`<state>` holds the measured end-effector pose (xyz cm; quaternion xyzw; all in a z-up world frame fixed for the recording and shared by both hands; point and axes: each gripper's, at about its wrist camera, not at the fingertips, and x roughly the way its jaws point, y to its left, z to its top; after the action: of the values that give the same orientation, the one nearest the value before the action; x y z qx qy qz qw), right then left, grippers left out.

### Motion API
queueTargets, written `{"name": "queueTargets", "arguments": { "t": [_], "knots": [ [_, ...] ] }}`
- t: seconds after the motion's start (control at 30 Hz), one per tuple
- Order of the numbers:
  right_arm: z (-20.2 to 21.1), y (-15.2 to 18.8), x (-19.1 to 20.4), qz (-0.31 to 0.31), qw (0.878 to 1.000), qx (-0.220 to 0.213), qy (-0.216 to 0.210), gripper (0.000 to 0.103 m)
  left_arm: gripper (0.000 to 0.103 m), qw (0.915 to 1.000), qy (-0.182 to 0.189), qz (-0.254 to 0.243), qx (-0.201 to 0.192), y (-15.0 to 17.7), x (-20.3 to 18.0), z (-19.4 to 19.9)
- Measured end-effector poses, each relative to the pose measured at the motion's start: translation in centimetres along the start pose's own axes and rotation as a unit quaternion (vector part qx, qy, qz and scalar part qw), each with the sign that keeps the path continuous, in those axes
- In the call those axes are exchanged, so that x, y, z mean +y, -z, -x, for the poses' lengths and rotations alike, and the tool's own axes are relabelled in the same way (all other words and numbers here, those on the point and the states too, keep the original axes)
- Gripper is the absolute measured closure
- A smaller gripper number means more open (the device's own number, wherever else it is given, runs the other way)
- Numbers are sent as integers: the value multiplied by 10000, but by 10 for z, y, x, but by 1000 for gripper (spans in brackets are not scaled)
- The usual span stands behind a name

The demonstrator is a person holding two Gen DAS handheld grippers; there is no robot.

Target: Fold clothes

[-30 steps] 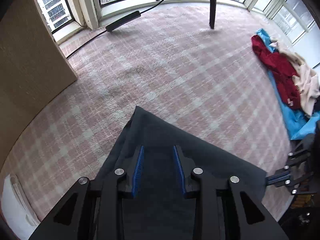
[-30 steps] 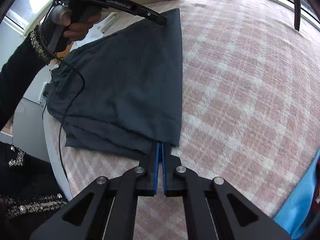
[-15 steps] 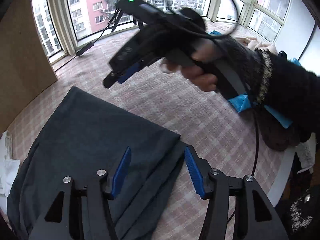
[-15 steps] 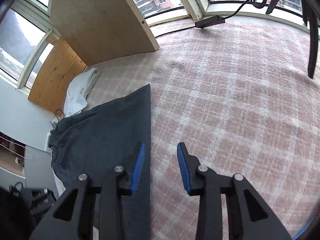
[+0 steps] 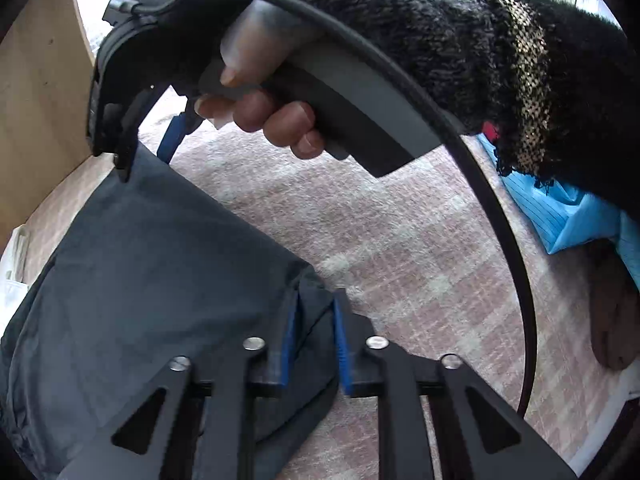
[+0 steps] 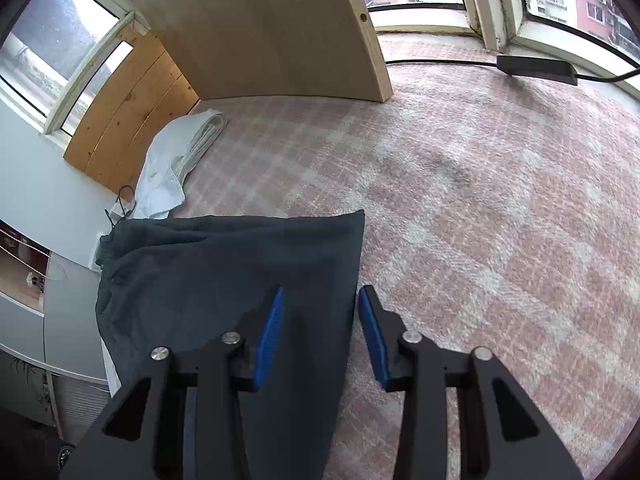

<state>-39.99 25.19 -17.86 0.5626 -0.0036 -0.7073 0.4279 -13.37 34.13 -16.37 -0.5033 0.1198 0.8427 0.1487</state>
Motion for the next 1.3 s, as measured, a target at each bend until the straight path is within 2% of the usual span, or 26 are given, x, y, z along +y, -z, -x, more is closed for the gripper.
{"name": "queueTargets", "arguments": {
  "t": [0.13, 0.2, 0.3, 0.47, 0.6, 0.77, 0.9, 1.03, 1.13, 1.3],
  "knots": [
    [6, -3, 5, -161, 9996, -149, -184, 100, 97, 9961, 563, 677, -76, -6, 30, 18],
    [18, -5, 10, -383, 9980, -316, -402, 100, 97, 9919, 763, 967, -323, -5, 48, 41],
    [38, -14, 33, -518, 9951, -485, -683, 100, 97, 9854, 853, 1256, -771, 5, 77, 84],
    [61, -33, 105, -514, 9911, -827, -904, 100, 97, 9661, 1026, 1814, -1523, 50, 140, 156],
    [53, -46, 192, -233, 9908, -954, -936, 100, 97, 9490, 929, 2260, -1990, 110, 202, 205],
    [-9, -58, 306, 212, 9930, -757, -884, 100, 97, 9332, 710, 2812, -2120, 196, 267, 235],
    [-90, -61, 365, 324, 9964, -405, -668, 100, 97, 9212, 618, 3252, -2045, 264, 308, 239],
    [-160, -58, 399, 311, 9988, -119, -365, 100, 97, 9066, 693, 3720, -1870, 313, 339, 224],
    [-191, -53, 412, 323, 9993, 38, -182, 100, 97, 8936, 846, 4028, -1789, 339, 355, 213],
    [-224, -50, 429, 477, 9983, 327, 12, 99, 97, 8945, 910, 4062, -1630, 370, 368, 201]
  ]
}}
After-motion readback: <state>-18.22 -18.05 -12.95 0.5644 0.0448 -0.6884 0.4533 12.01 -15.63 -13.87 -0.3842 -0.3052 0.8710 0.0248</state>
